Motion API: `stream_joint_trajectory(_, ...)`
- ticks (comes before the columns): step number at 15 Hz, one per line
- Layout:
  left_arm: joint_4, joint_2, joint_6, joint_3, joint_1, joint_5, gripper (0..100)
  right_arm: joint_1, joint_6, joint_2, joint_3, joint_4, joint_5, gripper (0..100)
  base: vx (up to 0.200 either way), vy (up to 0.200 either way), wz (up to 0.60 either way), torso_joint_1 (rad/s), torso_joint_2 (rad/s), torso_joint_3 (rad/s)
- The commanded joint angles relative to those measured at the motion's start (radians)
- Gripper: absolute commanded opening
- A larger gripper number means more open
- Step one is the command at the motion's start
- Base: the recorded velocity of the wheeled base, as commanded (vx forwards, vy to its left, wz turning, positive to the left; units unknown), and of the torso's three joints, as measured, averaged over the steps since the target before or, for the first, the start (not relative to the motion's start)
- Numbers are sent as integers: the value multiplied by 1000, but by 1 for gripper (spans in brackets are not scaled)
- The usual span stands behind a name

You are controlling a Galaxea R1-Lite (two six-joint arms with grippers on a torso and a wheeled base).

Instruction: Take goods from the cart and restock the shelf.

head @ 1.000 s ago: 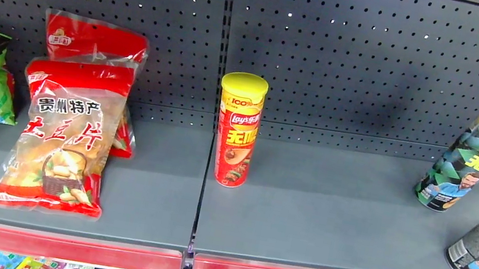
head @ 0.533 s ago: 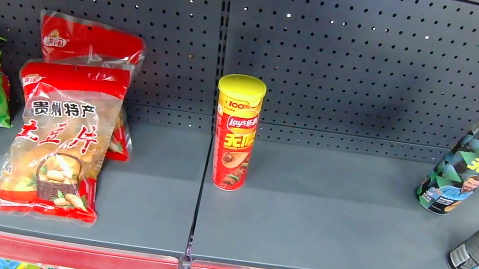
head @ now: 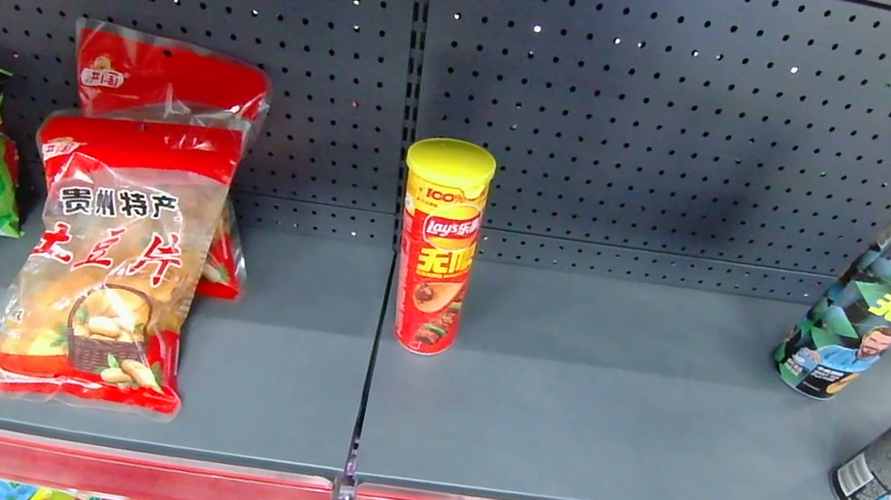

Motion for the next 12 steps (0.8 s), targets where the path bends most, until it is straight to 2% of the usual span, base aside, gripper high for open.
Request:
stream_joint_trajectory(1,-152,503,-25,-220,-119,-151,100,26,7,3,19,-5,58,0,0,0,0,0,0,0)
stream_joint_trajectory(2,-252,635,-34,-282,-185,-177,100,29,10,18,17,-7,58,0,0,0,0,0,0,0)
stream_joint_trajectory(3,-330,750,-43,-349,-202,-191,100,27,19,21,17,-5,58,0,0,0,0,0,0,0)
stream_joint_trajectory(4,-365,864,-45,-418,-231,-192,100,29,33,19,23,-5,58,0,0,0,0,0,0,0)
stream_joint_trajectory(6,-370,1028,-45,-549,-298,-202,100,29,34,19,26,-5,59,0,0,0,0,0,0,0)
stream_joint_trajectory(8,-371,1138,-43,-630,-354,-206,100,29,44,18,25,-5,56,0,0,0,0,0,0,0)
stream_joint_trajectory(12,-374,1255,-31,-728,-361,-208,100,27,51,16,25,-7,53,0,0,0,0,0,0,0)
